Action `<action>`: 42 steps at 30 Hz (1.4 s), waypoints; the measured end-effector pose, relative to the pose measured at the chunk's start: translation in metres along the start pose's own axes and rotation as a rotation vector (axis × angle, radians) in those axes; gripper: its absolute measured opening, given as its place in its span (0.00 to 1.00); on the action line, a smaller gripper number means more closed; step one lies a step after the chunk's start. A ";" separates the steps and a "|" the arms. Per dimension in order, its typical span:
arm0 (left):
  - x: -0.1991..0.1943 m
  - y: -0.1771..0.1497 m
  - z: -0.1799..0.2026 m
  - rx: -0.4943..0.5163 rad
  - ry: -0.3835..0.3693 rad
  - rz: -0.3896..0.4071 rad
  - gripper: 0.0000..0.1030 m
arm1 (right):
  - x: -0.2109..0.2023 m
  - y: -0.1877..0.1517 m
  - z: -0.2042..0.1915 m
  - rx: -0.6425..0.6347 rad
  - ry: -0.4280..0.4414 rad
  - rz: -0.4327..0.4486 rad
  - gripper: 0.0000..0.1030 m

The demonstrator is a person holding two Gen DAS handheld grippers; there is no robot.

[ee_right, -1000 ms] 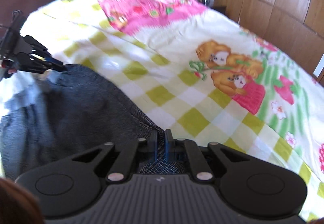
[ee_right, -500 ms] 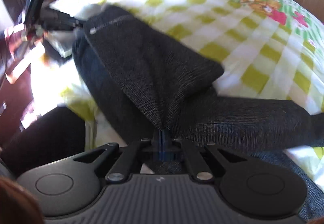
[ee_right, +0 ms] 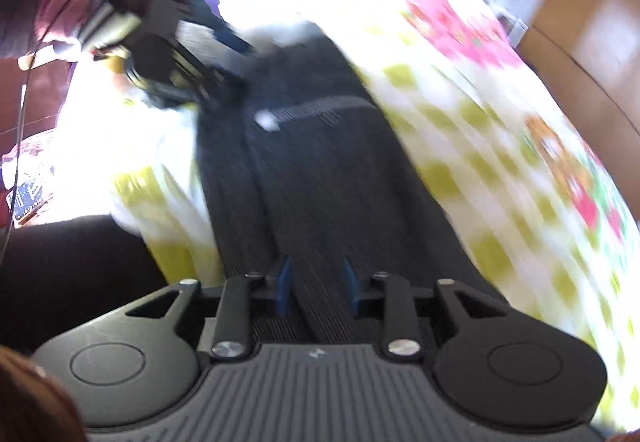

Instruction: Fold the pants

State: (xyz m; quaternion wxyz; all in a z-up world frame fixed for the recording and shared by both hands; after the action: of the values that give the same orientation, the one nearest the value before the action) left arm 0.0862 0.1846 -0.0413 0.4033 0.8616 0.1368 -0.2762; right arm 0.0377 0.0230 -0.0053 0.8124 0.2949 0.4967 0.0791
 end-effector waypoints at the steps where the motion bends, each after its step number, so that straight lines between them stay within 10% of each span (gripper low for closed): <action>1: 0.000 0.000 0.002 0.024 0.008 0.005 0.53 | 0.012 0.006 -0.005 -0.006 0.016 0.015 0.31; 7: -0.013 -0.004 -0.006 -0.013 -0.031 0.033 0.55 | 0.067 0.028 -0.021 -0.105 -0.044 0.002 0.34; 10: -0.020 -0.005 -0.009 -0.038 -0.038 0.056 0.57 | 0.070 0.028 -0.012 -0.026 -0.050 -0.006 0.04; 14: -0.029 -0.006 0.002 -0.025 -0.057 0.110 0.67 | 0.036 0.040 0.016 0.181 0.023 0.045 0.02; 21: -0.011 0.004 0.007 0.019 0.183 0.203 0.75 | -0.020 0.049 0.046 0.348 0.092 0.111 0.03; 27: -0.001 -0.010 -0.017 -0.009 0.162 0.076 0.41 | 0.006 0.036 0.017 0.305 0.148 0.019 0.02; 33: -0.018 -0.014 -0.011 0.072 0.196 0.033 0.44 | 0.055 0.024 -0.027 0.310 0.211 -0.041 0.04; 42: -0.043 -0.020 -0.023 0.018 0.286 -0.052 0.48 | -0.016 -0.021 0.014 0.441 0.073 0.005 0.07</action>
State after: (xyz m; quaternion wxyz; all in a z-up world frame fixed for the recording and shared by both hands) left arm 0.0505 0.2143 -0.0163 0.3646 0.8920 0.2125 -0.1623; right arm 0.0379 -0.0068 -0.0005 0.7095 0.4637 0.5304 -0.0186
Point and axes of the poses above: each gripper's, at about its wrist camera, not at the fingertips, and x roughly the way its jaws point, z to its right, y to its top, the point moved 3 cm from there along x, roughly the way its jaws point, and after that the axes turned 7 degrees about -x, right-handed, at the moved point
